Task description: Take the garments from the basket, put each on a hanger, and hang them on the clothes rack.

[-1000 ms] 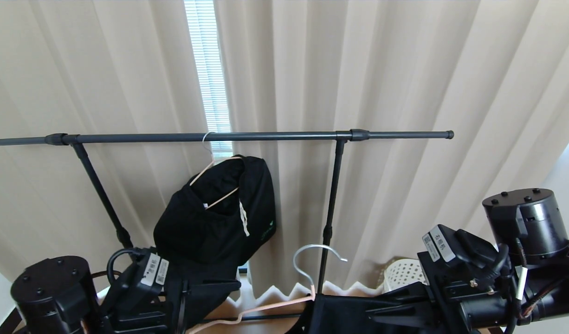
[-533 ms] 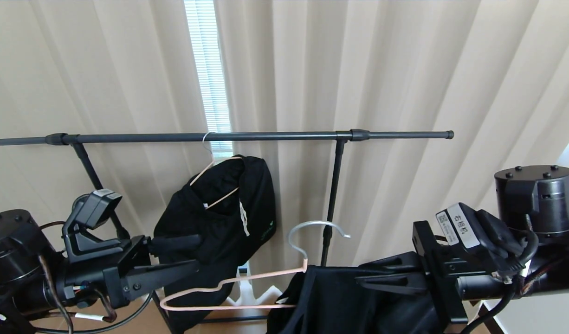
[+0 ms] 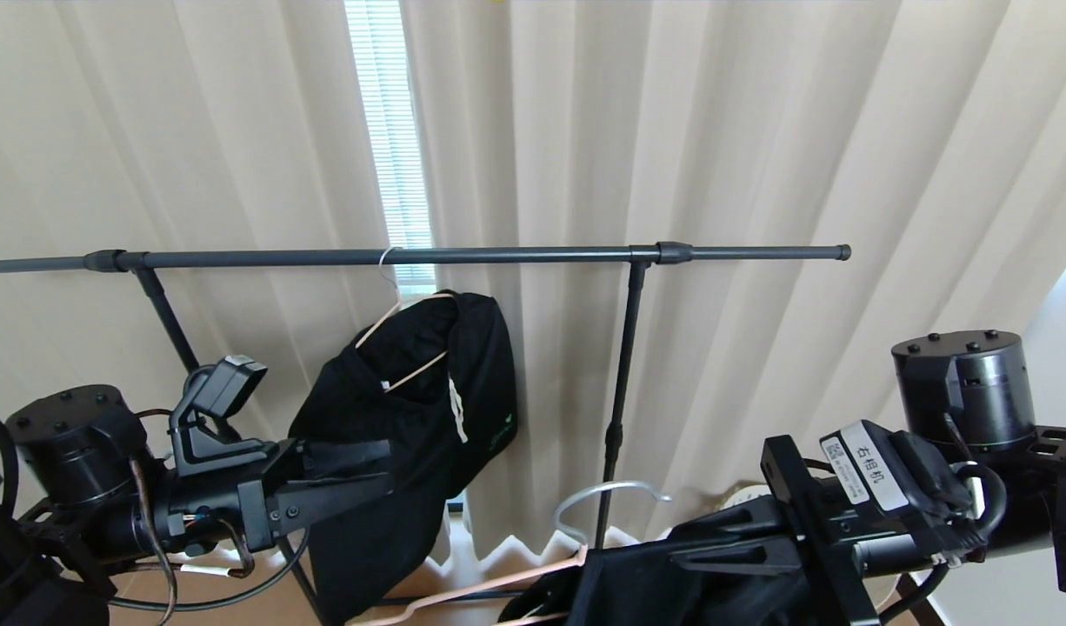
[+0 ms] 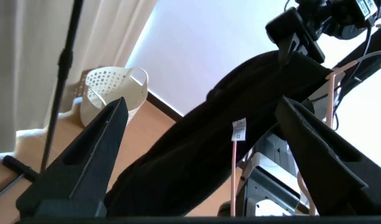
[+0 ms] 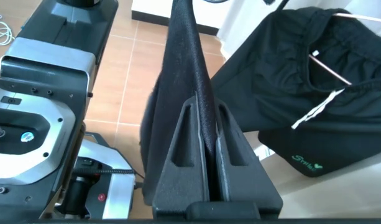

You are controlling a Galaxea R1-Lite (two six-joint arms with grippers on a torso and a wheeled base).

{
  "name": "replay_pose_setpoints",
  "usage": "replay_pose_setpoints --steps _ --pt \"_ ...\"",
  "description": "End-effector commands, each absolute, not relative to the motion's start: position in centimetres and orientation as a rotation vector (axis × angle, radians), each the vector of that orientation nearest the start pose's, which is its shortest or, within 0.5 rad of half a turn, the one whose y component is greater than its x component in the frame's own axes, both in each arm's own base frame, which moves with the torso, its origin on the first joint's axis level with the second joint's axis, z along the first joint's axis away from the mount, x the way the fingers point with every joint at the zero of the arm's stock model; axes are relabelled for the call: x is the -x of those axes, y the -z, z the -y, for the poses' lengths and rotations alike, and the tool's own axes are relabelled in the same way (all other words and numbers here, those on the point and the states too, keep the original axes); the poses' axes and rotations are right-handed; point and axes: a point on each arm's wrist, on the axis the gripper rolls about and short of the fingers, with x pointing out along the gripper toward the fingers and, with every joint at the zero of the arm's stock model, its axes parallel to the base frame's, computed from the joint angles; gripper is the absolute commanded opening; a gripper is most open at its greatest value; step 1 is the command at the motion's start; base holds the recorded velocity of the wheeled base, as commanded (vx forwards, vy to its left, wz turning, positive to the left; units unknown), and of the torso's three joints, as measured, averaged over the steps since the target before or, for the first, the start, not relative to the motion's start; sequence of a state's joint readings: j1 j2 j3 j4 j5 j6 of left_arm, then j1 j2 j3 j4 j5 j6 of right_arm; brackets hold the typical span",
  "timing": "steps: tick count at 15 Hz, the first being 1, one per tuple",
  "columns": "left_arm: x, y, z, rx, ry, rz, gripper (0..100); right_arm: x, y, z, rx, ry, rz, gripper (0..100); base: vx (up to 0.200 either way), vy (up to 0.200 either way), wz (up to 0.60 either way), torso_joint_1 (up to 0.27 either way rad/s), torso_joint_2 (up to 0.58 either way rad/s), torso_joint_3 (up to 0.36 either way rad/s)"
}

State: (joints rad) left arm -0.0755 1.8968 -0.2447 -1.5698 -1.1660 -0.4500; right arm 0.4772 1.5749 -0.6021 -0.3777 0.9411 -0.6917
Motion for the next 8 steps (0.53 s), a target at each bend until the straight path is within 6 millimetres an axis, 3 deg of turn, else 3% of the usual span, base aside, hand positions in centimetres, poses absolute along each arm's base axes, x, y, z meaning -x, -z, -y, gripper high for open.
replay_pose_setpoints --steps 1,8 --pt "-24.1 -9.3 5.1 0.437 1.246 -0.381 100 -20.3 -14.5 -12.5 0.406 -1.515 -0.132 0 0.0 0.0 0.0 0.0 0.0 0.0" --pt "-22.0 -8.0 7.5 0.32 1.368 -0.374 100 -19.5 -14.9 -12.2 0.413 -1.514 -0.114 0 0.0 0.0 0.0 0.0 0.0 0.0"
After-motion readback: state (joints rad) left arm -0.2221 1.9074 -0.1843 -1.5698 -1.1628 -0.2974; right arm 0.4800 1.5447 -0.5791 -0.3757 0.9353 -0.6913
